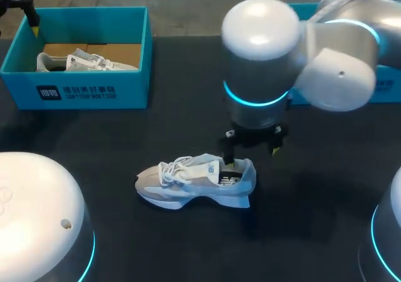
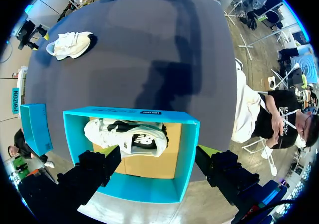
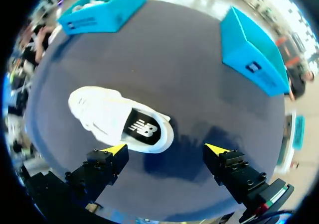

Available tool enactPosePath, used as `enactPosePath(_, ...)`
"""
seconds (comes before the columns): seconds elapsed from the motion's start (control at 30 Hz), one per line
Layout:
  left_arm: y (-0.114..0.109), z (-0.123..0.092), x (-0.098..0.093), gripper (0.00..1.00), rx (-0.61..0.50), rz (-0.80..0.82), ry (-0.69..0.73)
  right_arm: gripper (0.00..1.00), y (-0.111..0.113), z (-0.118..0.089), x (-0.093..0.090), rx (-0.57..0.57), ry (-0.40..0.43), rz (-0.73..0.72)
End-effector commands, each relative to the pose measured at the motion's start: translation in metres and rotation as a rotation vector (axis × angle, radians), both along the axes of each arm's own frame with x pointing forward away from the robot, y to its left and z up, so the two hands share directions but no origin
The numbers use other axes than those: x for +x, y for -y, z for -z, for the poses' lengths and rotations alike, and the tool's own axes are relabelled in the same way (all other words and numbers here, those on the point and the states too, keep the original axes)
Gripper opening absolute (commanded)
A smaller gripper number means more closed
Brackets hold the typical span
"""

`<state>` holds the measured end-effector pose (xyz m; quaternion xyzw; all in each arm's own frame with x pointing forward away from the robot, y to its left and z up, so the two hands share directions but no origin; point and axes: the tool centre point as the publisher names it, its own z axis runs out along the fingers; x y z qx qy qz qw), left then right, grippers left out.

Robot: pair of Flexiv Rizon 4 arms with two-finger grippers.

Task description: Take the shoe out of the shoebox, open the shoe tongue, remove and reinsert the insole, then place the shoe into the shoebox

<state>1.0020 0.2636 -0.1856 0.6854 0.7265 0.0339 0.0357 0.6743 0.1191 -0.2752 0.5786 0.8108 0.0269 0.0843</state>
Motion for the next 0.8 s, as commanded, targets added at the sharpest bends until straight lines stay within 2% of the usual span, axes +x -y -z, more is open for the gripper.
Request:
enactPosePath(0.03,0.0,0.0,-0.001,1.0,0.003,0.0,0.002,1.0,0.015,-0.007,-0.001,0.186,-0.022,-0.25)
enactPosePath(0.2,0.0,0.0,-0.001,1.0,0.003,0.0,0.002,1.0,0.02,-0.016,0.001,0.316,0.001,-0.447)
enactPosePath(0.27,0.0,0.0,-0.001,1.0,0.003,0.0,0.002,1.0,0.026,-0.019,0.003,0.343,-0.026,-0.504)
enactPosePath(0.67,0.0,0.0,-0.001,1.0,0.003,0.0,0.002,1.0,0.026,-0.019,0.003,0.343,-0.026,-0.504)
enactPosePath(0.8,0.0,0.0,-0.001,1.0,0.003,0.0,0.002,1.0,0.043,-0.011,0.005,0.444,0.088,-0.572)
